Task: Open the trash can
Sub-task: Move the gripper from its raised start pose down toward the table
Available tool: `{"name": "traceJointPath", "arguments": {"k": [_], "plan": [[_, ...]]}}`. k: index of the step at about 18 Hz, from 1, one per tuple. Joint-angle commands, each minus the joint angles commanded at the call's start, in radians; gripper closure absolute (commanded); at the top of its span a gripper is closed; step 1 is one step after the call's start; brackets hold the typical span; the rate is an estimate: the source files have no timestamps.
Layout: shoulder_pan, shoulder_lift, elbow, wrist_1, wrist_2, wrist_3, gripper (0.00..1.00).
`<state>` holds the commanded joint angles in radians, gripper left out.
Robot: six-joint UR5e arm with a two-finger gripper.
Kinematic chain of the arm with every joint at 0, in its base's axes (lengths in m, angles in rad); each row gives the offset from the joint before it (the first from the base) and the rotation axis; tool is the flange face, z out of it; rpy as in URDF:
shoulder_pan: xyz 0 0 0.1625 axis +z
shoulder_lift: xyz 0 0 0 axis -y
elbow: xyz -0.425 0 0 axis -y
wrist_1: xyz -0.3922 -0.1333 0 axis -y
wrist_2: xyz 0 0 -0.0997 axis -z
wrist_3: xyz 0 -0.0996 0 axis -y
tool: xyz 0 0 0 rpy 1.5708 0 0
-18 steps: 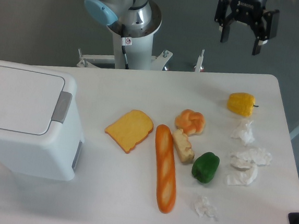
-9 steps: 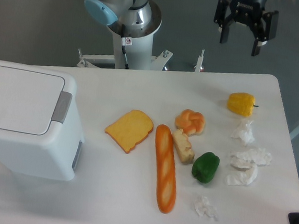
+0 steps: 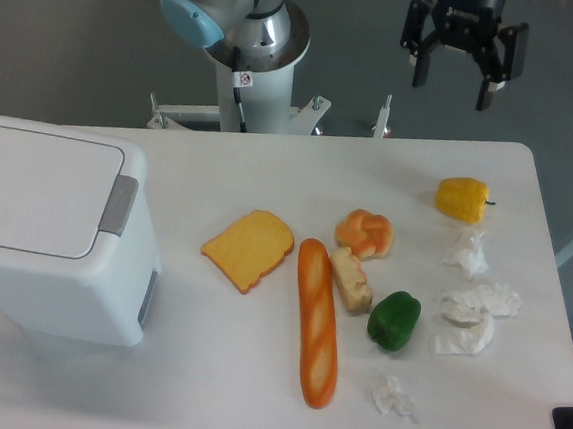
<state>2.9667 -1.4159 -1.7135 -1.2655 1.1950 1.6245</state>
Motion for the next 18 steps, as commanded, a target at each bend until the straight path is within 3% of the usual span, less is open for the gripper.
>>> {"name": "traceJointPath", "arguments": {"k": [18], "plan": [[-0.066, 0.003, -0.014, 0.000, 0.006, -0.100, 0.00]]}}
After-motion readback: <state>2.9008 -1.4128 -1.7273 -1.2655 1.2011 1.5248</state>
